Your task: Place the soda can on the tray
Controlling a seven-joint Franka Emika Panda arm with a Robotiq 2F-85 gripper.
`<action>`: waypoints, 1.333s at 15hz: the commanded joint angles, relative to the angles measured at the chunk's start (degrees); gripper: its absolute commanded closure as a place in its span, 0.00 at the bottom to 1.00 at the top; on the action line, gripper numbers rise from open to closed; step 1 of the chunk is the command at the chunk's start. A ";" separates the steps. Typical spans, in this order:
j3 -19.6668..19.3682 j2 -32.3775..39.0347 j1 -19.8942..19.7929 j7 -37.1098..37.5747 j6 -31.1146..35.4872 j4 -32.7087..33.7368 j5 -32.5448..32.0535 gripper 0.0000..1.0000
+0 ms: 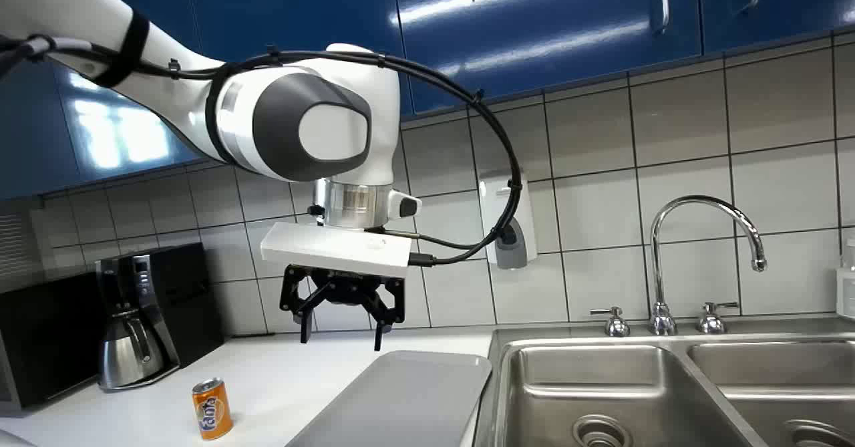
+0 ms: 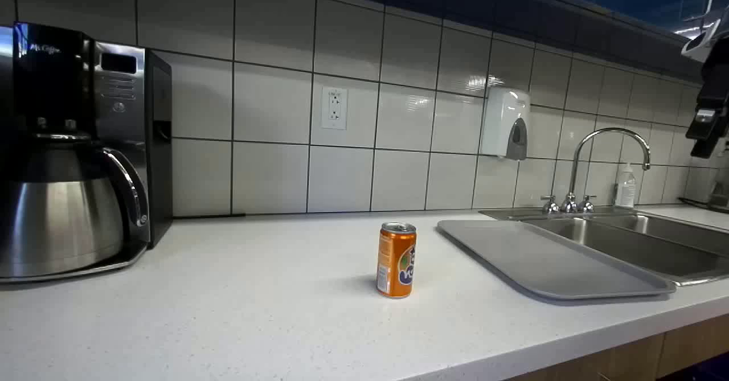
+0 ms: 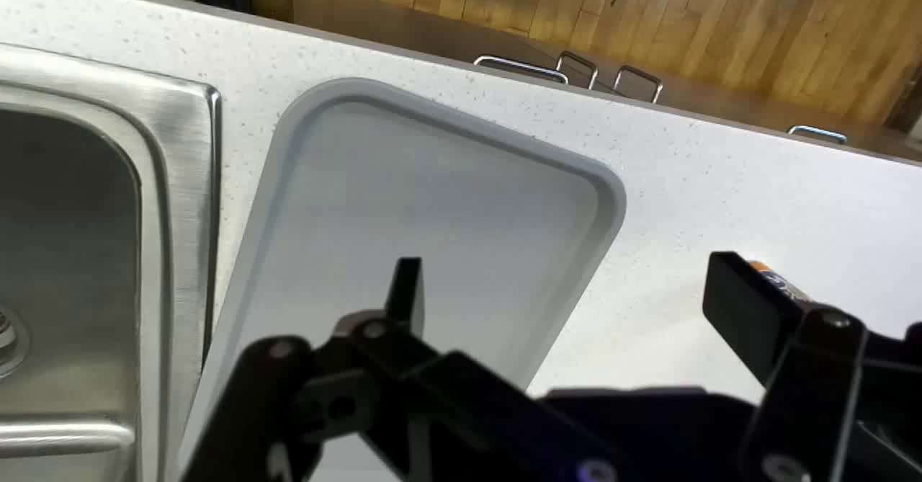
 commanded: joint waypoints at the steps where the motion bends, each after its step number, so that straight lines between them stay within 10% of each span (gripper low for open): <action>1: 1.89 0.69 -1.99 -1.25 -0.12 0.07 1.50 0.00; 10: 2.45 1.08 -1.56 -1.06 0.36 -0.43 1.96 0.00; 20: 12.27 3.63 3.11 2.31 9.13 -4.71 6.75 0.00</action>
